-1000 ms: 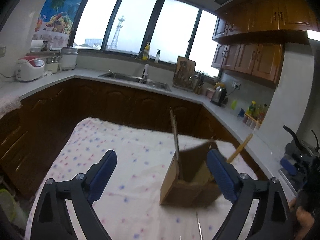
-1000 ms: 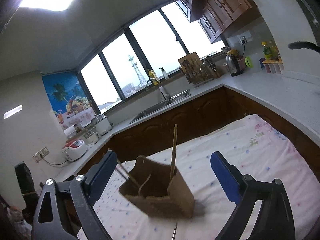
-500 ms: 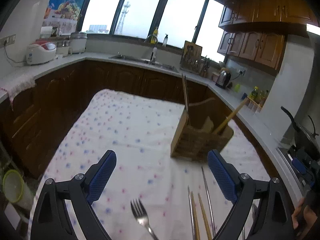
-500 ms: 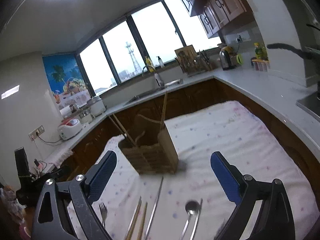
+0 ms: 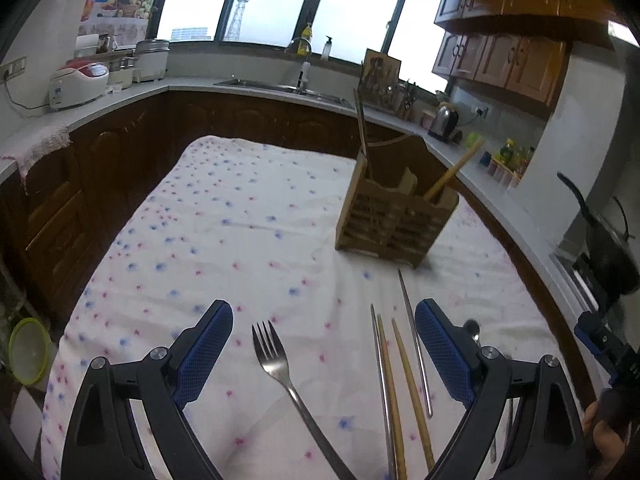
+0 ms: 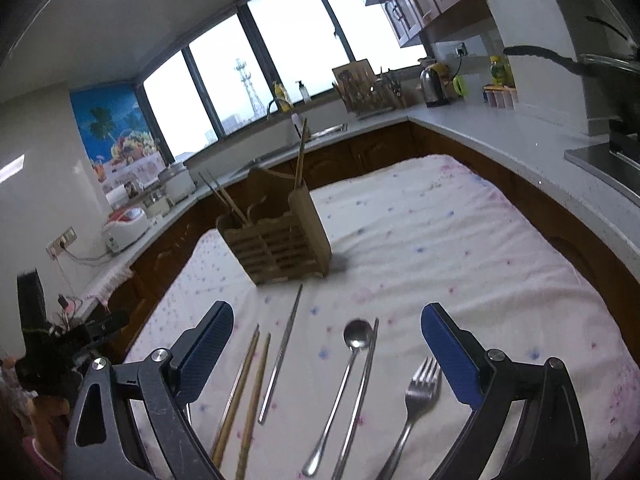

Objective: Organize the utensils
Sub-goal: 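Withdraw both open tools from the holder back over the utensils, then close the left tool on a wooden chopstick while the right tool grasps a metal chopstick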

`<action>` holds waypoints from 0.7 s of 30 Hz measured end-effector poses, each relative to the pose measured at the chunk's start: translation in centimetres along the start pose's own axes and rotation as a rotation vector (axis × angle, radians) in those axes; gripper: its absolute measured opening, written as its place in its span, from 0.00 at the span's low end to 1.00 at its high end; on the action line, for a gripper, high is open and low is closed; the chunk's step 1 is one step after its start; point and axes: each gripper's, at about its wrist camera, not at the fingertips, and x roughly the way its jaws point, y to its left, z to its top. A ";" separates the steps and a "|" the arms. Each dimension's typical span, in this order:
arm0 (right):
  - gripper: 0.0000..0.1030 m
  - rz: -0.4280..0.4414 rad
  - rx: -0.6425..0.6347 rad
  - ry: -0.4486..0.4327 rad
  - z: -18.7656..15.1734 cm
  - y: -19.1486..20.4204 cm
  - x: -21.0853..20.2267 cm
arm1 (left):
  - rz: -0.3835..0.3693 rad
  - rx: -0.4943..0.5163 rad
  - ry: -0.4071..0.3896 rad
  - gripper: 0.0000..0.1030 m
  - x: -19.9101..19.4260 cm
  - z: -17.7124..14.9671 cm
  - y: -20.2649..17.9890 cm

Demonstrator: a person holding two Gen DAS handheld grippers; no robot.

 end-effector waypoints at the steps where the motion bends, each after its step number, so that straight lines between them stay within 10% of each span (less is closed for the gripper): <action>1: 0.93 0.000 -0.002 0.008 -0.2 0.0 0.1 | 0.001 0.007 0.008 0.90 0.2 0.0 -0.2; 11: 0.87 -0.023 -0.015 0.065 -1.2 -0.4 1.6 | 0.003 0.069 0.100 0.82 1.7 -0.9 -2.1; 21: 0.41 -0.070 -0.022 0.193 -2.5 -1.1 4.7 | -0.131 0.116 0.194 0.42 5.2 -0.5 -5.1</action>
